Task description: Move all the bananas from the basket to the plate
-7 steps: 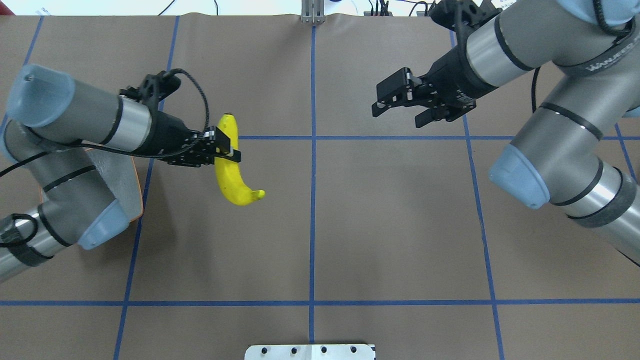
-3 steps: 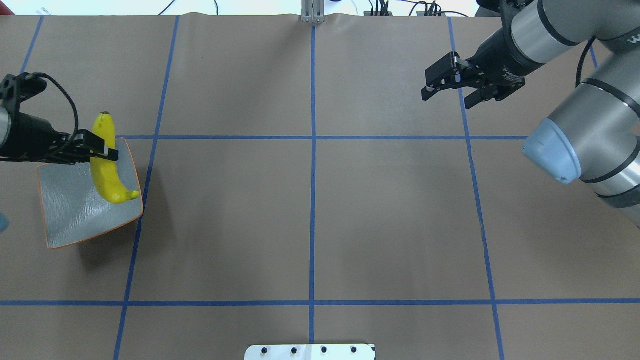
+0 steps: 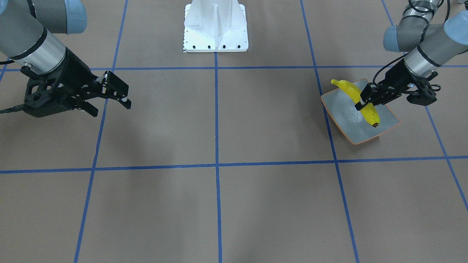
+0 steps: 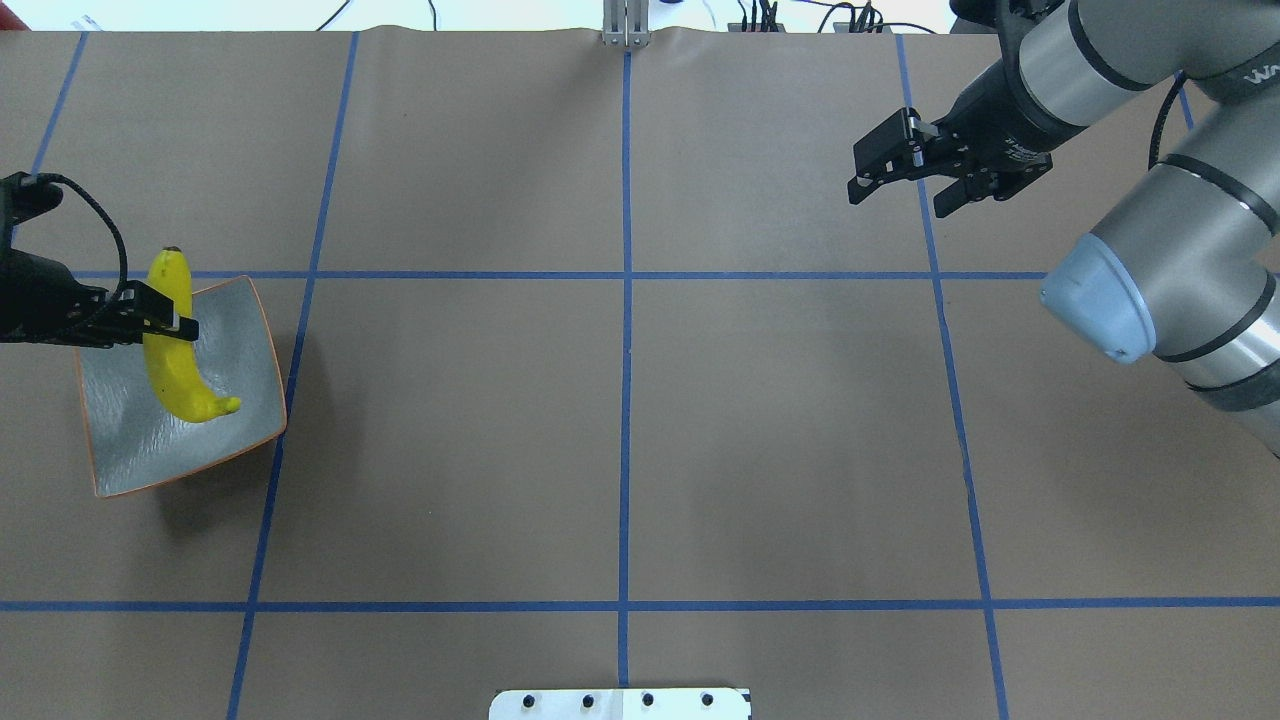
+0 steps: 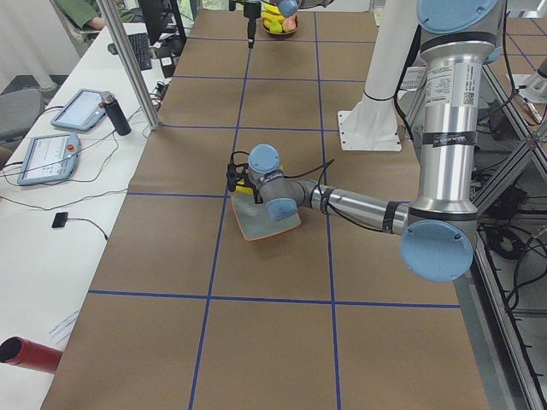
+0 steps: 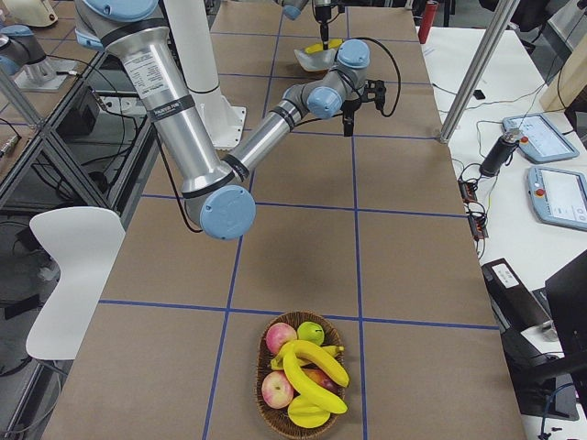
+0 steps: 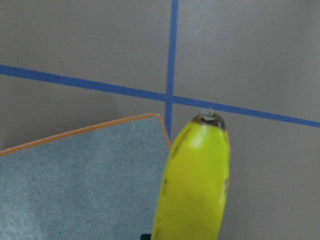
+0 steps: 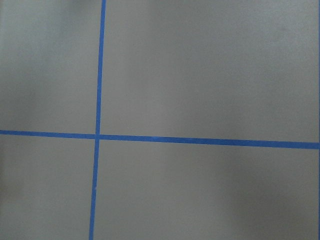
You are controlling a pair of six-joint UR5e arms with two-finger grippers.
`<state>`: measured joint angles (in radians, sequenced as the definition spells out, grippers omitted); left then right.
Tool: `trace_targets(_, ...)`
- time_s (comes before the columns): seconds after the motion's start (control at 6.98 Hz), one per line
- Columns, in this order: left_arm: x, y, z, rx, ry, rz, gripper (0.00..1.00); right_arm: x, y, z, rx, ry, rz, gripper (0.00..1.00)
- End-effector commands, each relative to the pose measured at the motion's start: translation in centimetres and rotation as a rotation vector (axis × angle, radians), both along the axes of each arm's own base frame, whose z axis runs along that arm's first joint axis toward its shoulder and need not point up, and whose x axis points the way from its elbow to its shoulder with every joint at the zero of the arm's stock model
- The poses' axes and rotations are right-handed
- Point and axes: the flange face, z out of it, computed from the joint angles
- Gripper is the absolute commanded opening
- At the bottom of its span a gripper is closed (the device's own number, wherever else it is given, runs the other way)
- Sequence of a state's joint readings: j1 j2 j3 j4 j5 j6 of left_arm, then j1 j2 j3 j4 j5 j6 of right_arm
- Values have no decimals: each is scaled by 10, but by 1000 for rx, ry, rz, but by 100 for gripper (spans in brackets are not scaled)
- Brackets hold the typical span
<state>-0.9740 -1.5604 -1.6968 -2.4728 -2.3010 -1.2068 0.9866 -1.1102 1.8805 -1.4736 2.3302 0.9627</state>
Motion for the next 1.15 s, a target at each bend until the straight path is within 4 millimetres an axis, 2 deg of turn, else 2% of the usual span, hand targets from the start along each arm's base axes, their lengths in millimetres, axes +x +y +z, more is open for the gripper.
trace_targets(0.0, 9, -1, 33, -49, -38, 14, 0, -2, 0, -1, 1, -1, -3, 99)
trace_targets(0.43, 33, 9, 37, -38, -59, 37, 0, -2, -2, -2, 0, 0, -1, 99)
trace_targets(0.57, 39, 12, 37, -6, -63, 63, 15, -3, -2, -1, -1, 0, -1, 99)
trace_targets(0.72, 30, 21, 55, 153, -113, 147, 74, -3, -2, -1, -2, 1, -1, 99)
trace_targets(0.86, 17, 26, 66, 211, -135, 172, 100, -3, -2, -1, -2, 1, -1, 99)
trace_targets(1.0, 9, 22, 66, 207, -134, 161, 100, -3, -2, -1, -2, 0, -3, 99)
